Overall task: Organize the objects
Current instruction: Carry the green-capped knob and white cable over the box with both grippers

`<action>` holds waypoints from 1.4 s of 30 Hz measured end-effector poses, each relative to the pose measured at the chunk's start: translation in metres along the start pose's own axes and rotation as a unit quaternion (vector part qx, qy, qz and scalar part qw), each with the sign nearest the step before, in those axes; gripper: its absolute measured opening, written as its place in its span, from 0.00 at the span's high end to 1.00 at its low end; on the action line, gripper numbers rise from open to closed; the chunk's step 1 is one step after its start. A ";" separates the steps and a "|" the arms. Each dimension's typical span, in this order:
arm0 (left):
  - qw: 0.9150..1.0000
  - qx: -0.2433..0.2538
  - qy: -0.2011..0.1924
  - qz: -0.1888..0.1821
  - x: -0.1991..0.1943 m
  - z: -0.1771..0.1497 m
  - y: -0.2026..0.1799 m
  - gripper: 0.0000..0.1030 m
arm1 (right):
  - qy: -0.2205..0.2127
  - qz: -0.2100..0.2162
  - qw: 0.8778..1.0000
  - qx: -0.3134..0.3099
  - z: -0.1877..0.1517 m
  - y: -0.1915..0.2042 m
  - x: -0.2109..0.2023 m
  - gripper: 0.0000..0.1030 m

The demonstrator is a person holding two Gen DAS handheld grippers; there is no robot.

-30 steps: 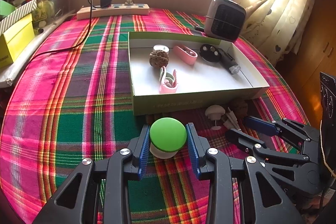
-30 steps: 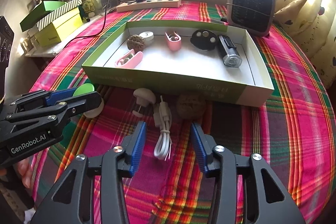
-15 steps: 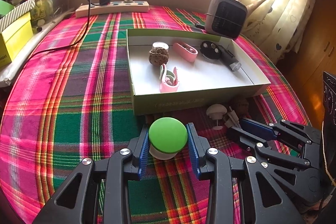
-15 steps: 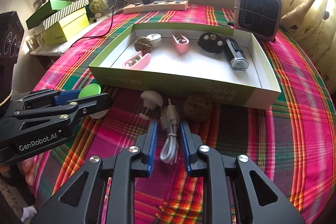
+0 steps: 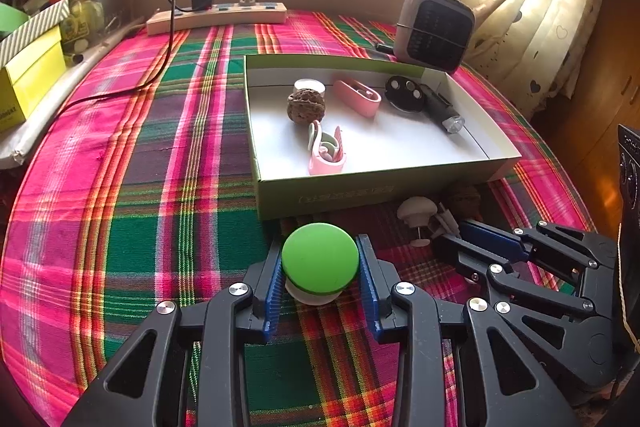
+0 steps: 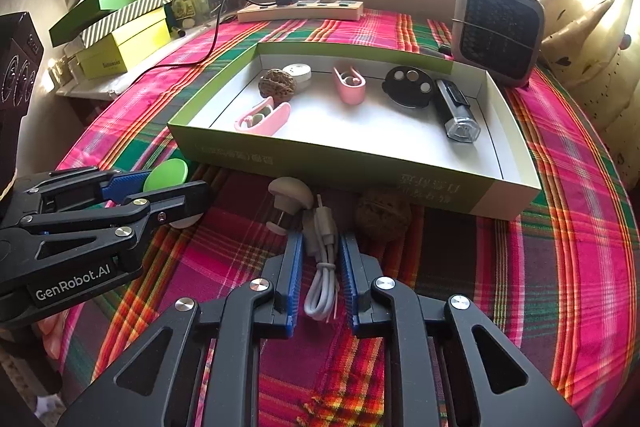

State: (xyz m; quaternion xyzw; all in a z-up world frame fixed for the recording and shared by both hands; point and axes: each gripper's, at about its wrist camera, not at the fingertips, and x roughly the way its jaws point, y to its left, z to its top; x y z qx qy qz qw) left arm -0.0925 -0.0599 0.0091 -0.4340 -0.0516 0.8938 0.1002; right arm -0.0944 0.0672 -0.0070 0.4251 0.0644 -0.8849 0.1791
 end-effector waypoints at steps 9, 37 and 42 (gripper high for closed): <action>1.000 0.009 -0.003 0.010 -0.001 -0.002 -0.001 0.70 | -0.001 -0.002 1.000 -0.003 -0.001 0.002 -0.001 0.82; 0.999 0.019 -0.016 0.020 -0.014 -0.001 -0.003 0.70 | -0.005 0.002 1.000 -0.003 -0.003 0.001 -0.007 0.82; 0.999 0.021 -0.020 0.024 -0.019 -0.001 -0.004 0.70 | -0.010 0.005 1.000 -0.001 -0.003 0.000 -0.011 0.82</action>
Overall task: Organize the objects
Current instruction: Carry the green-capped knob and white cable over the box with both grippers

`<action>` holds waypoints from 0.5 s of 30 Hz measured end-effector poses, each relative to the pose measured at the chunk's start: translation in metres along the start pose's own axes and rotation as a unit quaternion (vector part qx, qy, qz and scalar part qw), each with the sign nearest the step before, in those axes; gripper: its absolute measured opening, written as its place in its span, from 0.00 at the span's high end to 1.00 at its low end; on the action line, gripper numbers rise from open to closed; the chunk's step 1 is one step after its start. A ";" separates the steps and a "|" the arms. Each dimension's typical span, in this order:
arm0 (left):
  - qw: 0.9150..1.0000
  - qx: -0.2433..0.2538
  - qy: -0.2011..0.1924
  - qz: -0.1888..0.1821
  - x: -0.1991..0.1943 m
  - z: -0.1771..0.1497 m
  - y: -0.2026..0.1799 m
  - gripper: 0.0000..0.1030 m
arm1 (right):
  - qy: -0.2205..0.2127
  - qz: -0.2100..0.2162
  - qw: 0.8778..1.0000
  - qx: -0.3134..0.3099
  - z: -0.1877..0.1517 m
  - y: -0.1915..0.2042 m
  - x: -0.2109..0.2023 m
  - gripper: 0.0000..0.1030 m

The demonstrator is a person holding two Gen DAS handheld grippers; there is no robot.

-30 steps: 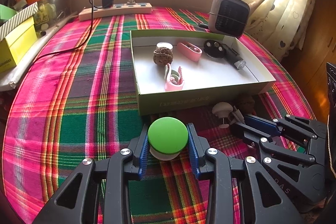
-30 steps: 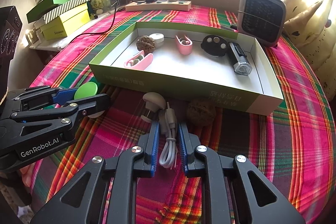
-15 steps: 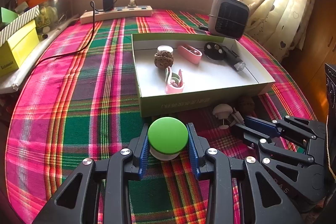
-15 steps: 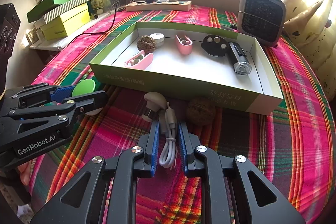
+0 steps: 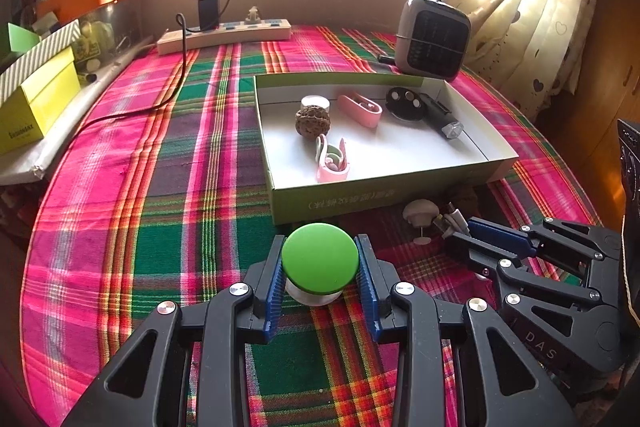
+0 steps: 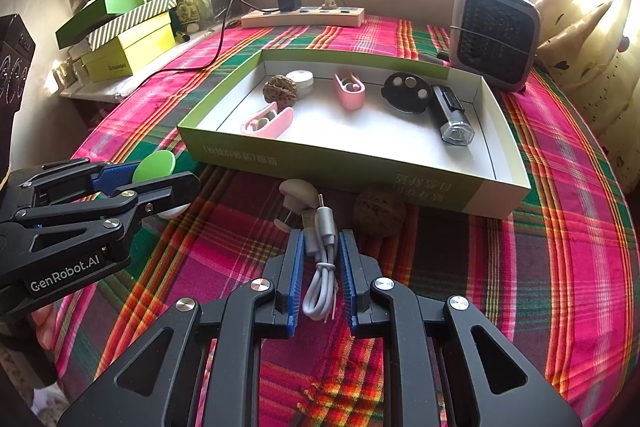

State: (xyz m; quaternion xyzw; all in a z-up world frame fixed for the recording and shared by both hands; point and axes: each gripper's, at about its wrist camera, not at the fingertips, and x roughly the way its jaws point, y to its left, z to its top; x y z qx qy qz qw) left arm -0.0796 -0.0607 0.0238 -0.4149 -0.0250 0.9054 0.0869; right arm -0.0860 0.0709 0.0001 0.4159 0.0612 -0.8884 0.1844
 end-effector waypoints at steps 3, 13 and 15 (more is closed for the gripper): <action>1.000 0.002 -0.006 -0.001 -0.005 0.000 -0.001 0.70 | -0.005 0.003 1.000 0.000 0.000 0.000 -0.003 0.82; 1.000 0.013 -0.027 -0.002 -0.022 0.004 -0.008 0.70 | -0.022 0.009 1.000 0.000 0.003 -0.003 -0.018 0.82; 0.999 0.015 -0.032 -0.002 -0.024 0.006 -0.010 0.70 | -0.026 0.009 1.000 0.001 0.005 -0.004 -0.021 0.82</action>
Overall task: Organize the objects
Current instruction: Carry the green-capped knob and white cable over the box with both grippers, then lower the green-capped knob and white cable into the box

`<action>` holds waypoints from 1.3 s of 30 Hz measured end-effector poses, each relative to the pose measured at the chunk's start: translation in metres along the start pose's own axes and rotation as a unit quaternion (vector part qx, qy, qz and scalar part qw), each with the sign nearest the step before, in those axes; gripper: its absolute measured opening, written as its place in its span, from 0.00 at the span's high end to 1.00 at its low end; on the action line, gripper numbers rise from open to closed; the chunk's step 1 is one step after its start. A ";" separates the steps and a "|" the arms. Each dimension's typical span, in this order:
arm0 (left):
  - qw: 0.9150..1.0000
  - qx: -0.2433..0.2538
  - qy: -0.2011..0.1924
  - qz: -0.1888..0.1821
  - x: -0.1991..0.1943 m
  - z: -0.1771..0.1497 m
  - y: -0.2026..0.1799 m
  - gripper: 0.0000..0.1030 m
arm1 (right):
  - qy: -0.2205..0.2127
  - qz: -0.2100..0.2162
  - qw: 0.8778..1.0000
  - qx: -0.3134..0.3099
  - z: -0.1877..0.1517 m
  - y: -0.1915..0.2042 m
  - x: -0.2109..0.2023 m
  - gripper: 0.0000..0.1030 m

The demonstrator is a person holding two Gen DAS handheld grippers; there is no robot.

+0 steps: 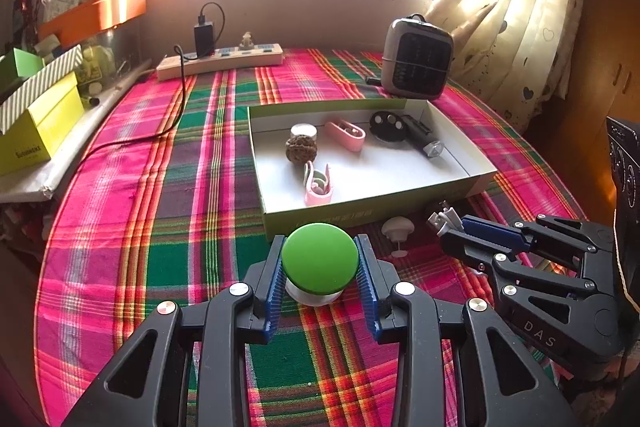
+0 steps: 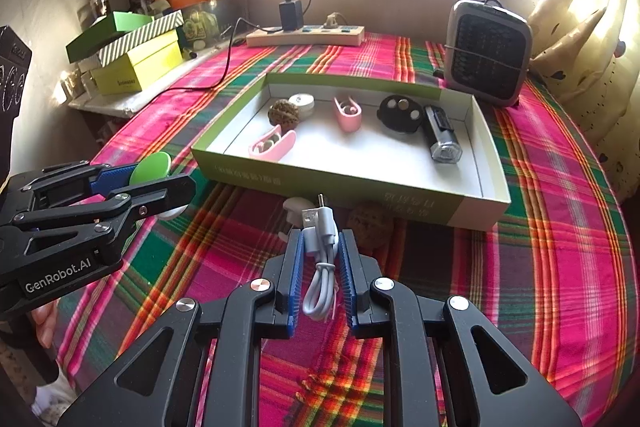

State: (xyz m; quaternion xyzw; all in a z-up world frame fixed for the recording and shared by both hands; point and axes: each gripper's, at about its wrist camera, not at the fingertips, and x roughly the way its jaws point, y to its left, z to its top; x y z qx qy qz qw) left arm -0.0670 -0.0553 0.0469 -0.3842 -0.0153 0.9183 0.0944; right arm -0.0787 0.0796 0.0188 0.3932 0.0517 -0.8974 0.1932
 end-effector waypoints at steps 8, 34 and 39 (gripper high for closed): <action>1.000 0.009 -0.008 -0.004 -0.003 0.006 -0.007 0.70 | -0.012 -0.003 1.000 0.008 0.005 -0.008 -0.007 0.82; 1.000 0.013 0.003 -0.021 0.027 0.036 -0.023 0.70 | -0.023 -0.011 0.999 0.027 0.033 -0.045 -0.005 0.82; 1.000 0.013 0.006 -0.022 0.037 0.045 -0.024 0.70 | -0.017 -0.006 0.999 0.027 0.045 -0.053 0.005 0.82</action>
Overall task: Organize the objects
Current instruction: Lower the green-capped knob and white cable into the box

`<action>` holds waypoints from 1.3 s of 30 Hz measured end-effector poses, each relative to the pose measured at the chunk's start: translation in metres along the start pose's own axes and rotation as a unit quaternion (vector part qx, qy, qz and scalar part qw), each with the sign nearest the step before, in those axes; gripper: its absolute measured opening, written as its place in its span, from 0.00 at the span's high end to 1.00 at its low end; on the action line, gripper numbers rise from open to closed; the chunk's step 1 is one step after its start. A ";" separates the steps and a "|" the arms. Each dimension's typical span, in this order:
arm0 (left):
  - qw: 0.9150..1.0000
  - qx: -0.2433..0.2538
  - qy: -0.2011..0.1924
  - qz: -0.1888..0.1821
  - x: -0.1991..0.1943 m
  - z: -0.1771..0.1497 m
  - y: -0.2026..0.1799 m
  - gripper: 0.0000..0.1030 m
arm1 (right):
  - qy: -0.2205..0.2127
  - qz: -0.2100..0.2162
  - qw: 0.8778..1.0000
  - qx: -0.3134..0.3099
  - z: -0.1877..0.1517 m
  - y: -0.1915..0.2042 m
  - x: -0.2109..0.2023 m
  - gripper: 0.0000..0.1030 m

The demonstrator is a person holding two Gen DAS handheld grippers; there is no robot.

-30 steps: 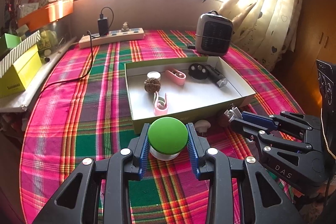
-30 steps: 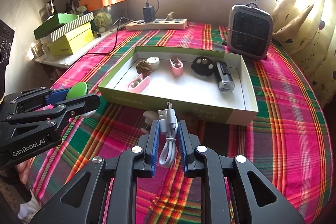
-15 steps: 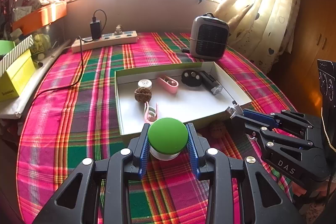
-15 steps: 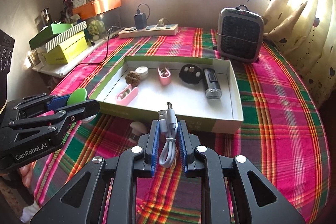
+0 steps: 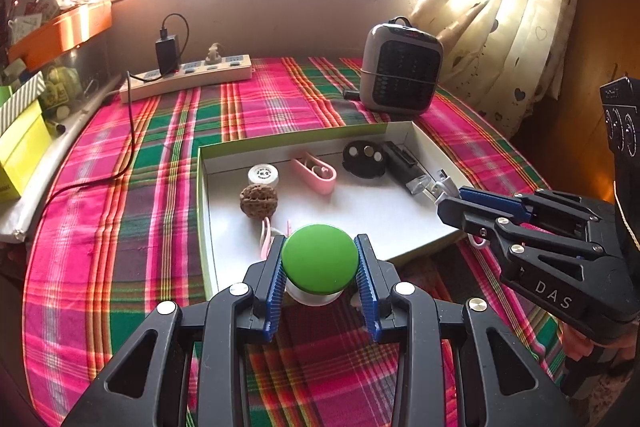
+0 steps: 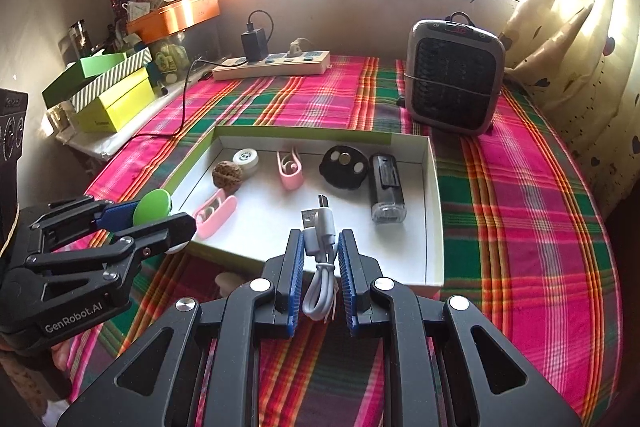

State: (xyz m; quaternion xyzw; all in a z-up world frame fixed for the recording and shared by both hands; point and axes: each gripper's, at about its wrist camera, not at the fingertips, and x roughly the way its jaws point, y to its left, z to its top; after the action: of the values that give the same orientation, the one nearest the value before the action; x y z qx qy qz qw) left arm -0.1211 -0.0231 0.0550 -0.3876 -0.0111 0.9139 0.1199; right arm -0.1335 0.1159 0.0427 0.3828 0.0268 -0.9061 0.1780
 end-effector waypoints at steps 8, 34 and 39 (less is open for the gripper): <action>1.000 0.000 0.013 -0.002 0.023 0.012 -0.001 0.70 | 0.011 0.006 1.000 -0.005 0.018 -0.009 0.020 0.82; 0.999 0.010 0.043 0.007 0.072 0.030 -0.003 0.74 | 0.067 0.016 0.997 -0.022 0.024 -0.022 0.073 0.82; 0.999 0.011 0.047 0.010 0.076 0.030 -0.002 0.74 | 0.070 0.015 0.997 -0.022 0.022 -0.023 0.076 0.82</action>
State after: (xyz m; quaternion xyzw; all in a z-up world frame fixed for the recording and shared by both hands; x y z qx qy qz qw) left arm -0.1932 -0.0011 0.0226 -0.4284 0.0087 0.8961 0.1157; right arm -0.2054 0.1104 0.0028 0.4416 0.0537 -0.8736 0.1974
